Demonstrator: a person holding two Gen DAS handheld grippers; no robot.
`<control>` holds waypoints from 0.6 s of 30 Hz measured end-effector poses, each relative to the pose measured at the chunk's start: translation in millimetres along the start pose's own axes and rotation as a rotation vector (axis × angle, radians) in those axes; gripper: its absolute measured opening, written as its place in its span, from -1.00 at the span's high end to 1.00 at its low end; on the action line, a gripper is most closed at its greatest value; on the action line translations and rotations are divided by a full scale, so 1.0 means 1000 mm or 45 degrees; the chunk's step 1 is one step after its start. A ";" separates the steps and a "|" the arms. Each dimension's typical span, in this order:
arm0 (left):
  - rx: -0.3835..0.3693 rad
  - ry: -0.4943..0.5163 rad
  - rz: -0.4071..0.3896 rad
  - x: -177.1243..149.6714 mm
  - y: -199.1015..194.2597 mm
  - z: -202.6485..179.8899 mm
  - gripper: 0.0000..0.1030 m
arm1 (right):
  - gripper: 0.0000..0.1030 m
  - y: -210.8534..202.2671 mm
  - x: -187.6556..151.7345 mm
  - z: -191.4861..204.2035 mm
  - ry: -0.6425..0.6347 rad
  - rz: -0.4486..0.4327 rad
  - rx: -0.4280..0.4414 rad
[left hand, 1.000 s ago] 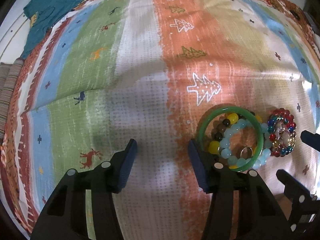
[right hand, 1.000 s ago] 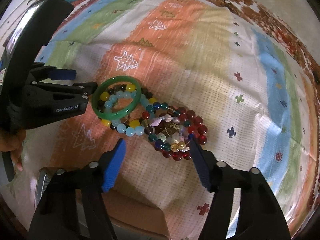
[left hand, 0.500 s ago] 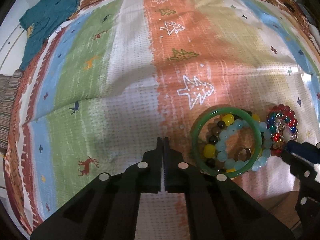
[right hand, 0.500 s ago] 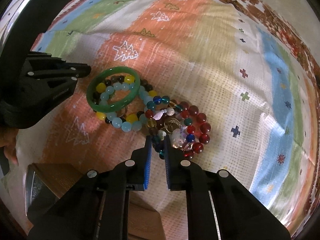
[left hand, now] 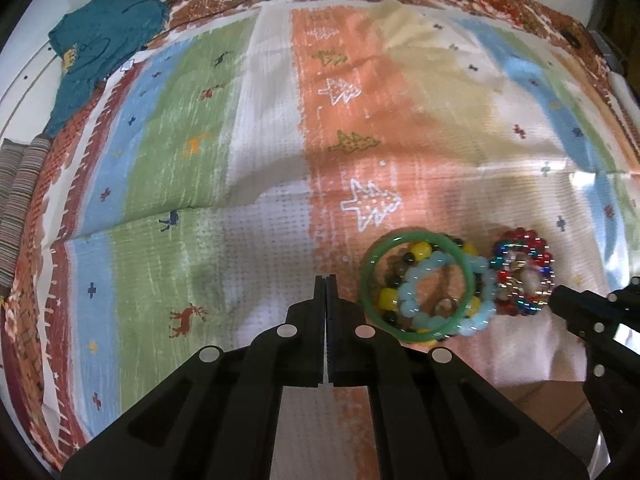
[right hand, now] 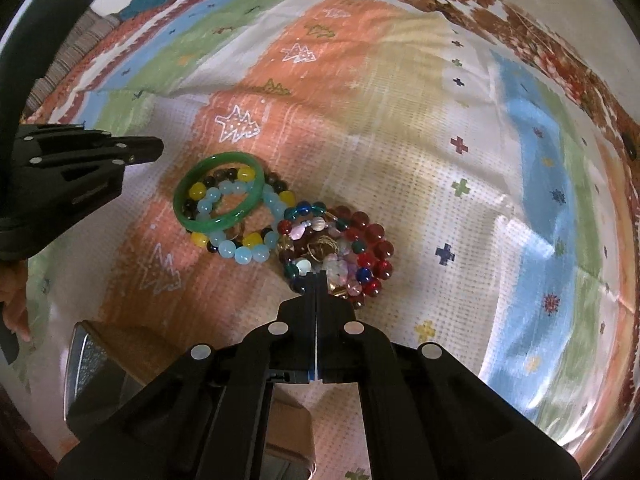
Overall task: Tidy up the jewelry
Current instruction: 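Close right gripper on multicolour beaded bracelet while left gripper grasps green jade bangle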
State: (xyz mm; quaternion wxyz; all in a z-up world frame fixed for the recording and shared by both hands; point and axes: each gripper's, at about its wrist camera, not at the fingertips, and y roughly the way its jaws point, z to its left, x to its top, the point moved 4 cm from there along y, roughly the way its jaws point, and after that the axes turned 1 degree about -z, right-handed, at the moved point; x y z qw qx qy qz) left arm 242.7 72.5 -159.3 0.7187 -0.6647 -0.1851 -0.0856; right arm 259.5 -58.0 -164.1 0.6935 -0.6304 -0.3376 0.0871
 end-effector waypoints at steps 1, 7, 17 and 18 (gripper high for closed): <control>-0.008 -0.002 -0.008 0.000 -0.004 -0.001 1.00 | 0.98 -0.003 0.000 0.000 0.008 -0.006 0.009; -0.024 -0.010 -0.023 -0.004 -0.016 -0.002 1.00 | 0.98 -0.015 -0.001 0.001 0.031 -0.034 0.036; -0.050 -0.005 0.013 -0.010 -0.012 -0.006 1.00 | 0.97 -0.008 -0.001 0.005 -0.012 -0.010 -0.018; -0.053 -0.004 0.017 -0.010 -0.011 -0.006 1.00 | 0.97 -0.008 0.000 0.004 -0.009 -0.011 -0.018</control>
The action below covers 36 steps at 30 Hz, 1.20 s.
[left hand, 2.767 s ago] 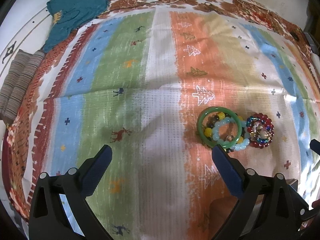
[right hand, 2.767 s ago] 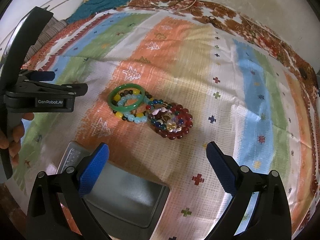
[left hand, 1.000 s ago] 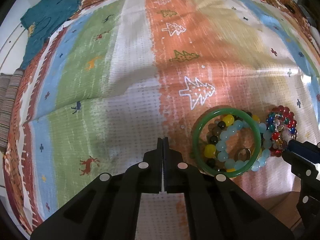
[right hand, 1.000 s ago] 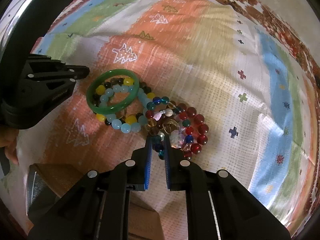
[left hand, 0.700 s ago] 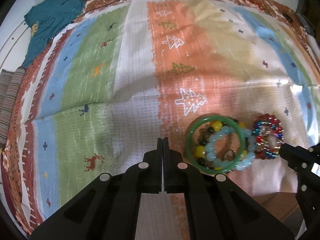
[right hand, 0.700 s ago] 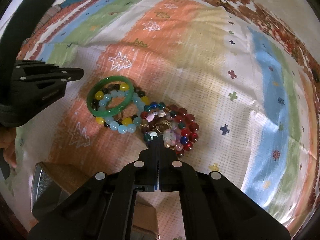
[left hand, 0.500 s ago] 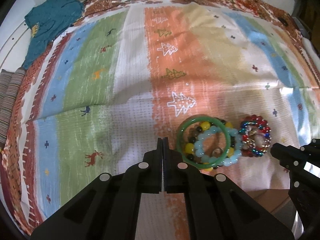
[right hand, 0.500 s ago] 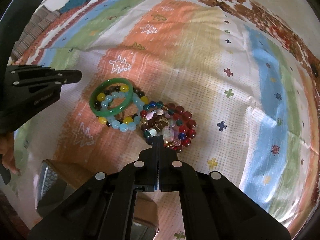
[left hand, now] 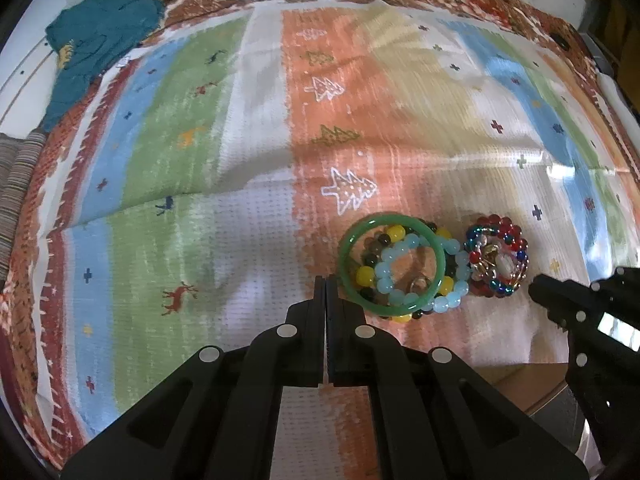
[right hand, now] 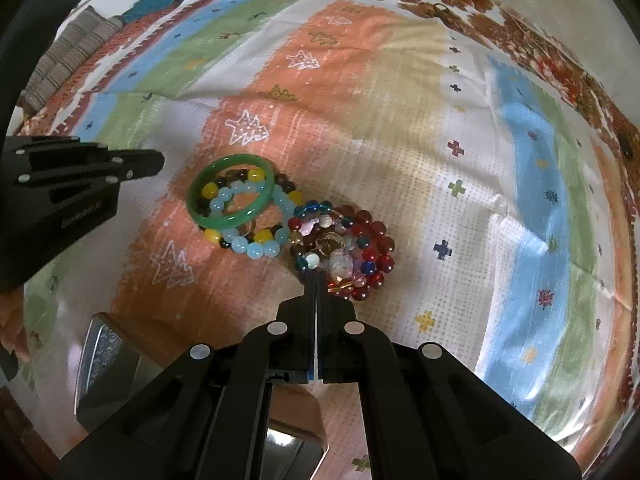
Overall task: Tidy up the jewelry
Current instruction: 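Close right gripper on multicolour beaded bracelet while left gripper grasps green jade bangle, then lift the multicolour bracelet with right gripper while left gripper lifts the green bangle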
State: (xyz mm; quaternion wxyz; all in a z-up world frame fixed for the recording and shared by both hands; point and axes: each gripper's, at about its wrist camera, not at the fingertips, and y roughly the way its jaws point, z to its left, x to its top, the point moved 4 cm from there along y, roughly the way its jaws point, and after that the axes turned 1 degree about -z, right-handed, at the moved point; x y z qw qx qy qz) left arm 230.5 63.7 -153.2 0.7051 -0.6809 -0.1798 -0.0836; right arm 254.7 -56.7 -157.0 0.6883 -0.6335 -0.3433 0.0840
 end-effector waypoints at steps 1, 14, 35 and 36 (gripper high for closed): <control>0.000 0.002 0.005 0.000 0.002 0.000 1.00 | 0.95 0.001 0.000 -0.001 0.006 -0.001 0.002; -0.102 -0.114 0.042 0.005 0.020 0.014 0.79 | 0.25 0.011 0.004 0.002 -0.014 0.016 0.021; 0.046 0.084 0.079 0.003 0.052 -0.013 0.77 | 0.78 0.037 0.001 0.016 -0.128 0.086 -0.036; 0.053 0.092 0.074 0.003 0.052 -0.015 0.87 | 0.78 0.036 0.001 0.016 -0.127 0.084 -0.036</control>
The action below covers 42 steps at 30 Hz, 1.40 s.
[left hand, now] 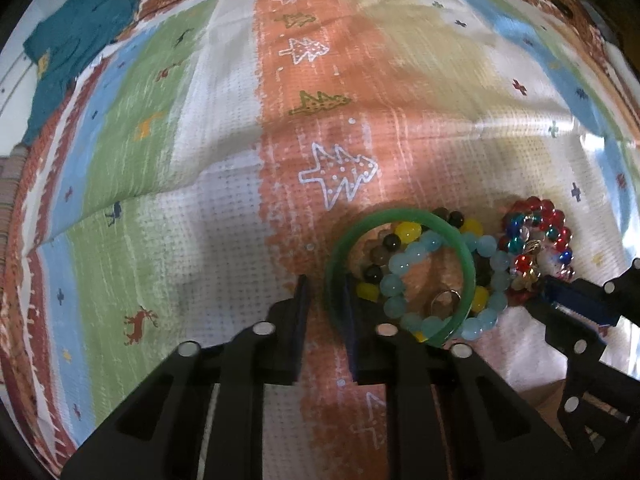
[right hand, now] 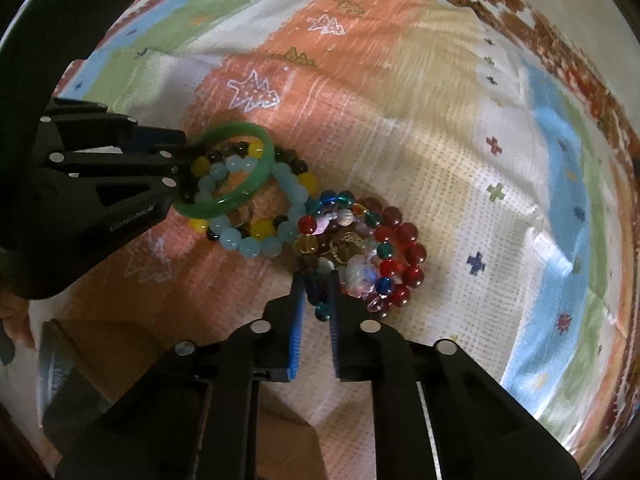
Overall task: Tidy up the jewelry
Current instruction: 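Lift the multicolour bracelet with right gripper while left gripper lifts the green bangle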
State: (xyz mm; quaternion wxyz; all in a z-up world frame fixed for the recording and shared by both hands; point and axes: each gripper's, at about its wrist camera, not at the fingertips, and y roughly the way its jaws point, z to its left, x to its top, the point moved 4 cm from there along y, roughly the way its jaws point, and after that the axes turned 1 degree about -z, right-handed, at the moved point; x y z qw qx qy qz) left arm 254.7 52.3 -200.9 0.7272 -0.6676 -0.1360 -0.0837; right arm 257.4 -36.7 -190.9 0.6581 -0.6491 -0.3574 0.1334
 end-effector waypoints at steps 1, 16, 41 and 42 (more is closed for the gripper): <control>0.007 0.000 -0.002 0.000 0.000 0.000 0.87 | 0.79 -0.001 0.000 0.000 -0.002 -0.004 -0.001; -0.009 -0.049 -0.077 0.002 -0.040 0.007 0.88 | 0.80 -0.033 0.003 -0.022 0.111 -0.103 -0.004; -0.033 -0.064 -0.243 -0.009 -0.116 0.004 0.87 | 0.80 -0.106 -0.016 -0.044 0.298 -0.316 -0.036; -0.038 -0.060 -0.249 -0.011 -0.119 0.003 0.87 | 0.80 -0.109 -0.018 -0.043 0.305 -0.326 -0.029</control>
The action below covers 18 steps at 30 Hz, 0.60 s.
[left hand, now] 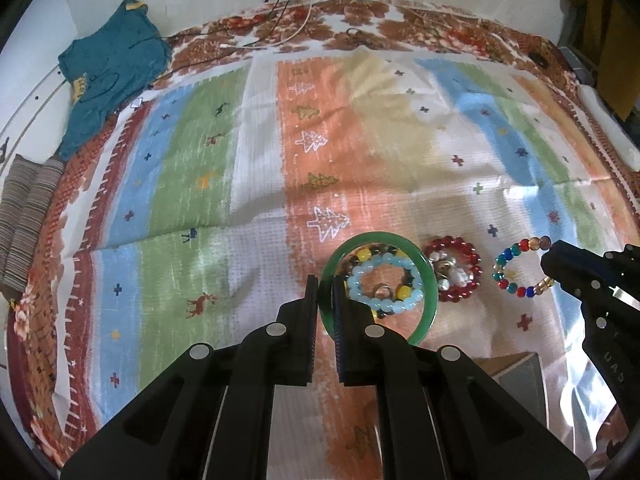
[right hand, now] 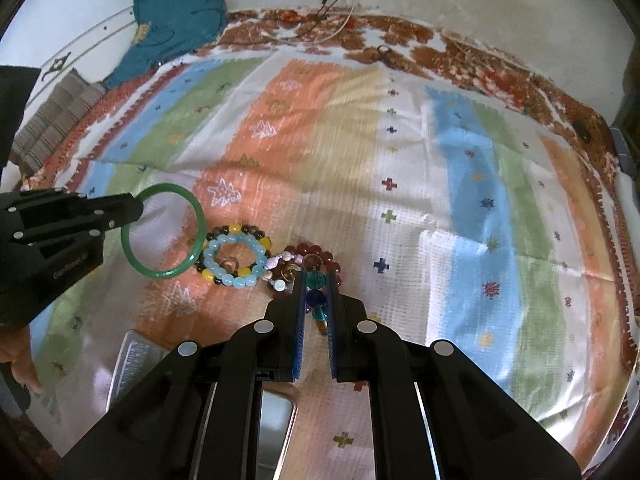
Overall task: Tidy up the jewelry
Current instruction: 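Lift the multicolour bracelet with right gripper while left gripper lifts the green bangle, then carry both bracelets over the silver tin and open both grippers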
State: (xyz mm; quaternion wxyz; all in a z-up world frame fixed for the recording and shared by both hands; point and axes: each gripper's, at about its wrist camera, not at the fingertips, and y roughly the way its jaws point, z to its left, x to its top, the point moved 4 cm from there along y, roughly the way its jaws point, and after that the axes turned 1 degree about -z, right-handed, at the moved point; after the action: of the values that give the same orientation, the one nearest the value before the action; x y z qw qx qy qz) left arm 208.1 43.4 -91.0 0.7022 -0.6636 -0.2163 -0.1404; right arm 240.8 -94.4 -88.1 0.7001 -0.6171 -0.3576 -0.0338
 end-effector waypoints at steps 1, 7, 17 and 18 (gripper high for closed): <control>-0.001 0.004 -0.006 -0.001 -0.003 -0.001 0.87 | 0.80 -0.003 -0.001 0.001 0.001 -0.006 0.003; -0.024 0.012 -0.046 -0.008 -0.024 -0.009 0.87 | 0.80 -0.019 -0.004 0.008 -0.016 -0.045 -0.023; -0.046 0.032 -0.082 -0.024 -0.048 -0.021 0.87 | 0.80 -0.034 -0.017 0.016 -0.028 -0.069 -0.020; -0.048 0.034 -0.084 -0.026 -0.050 -0.021 0.87 | 0.80 -0.035 -0.018 0.017 -0.028 -0.069 -0.018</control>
State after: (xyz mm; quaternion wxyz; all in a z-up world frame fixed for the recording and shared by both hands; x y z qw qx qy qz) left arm 164.3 15.9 -60.6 0.6874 -0.6673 -0.2259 -0.1764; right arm 202.1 -94.5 -68.6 0.6906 -0.6123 -0.3818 -0.0485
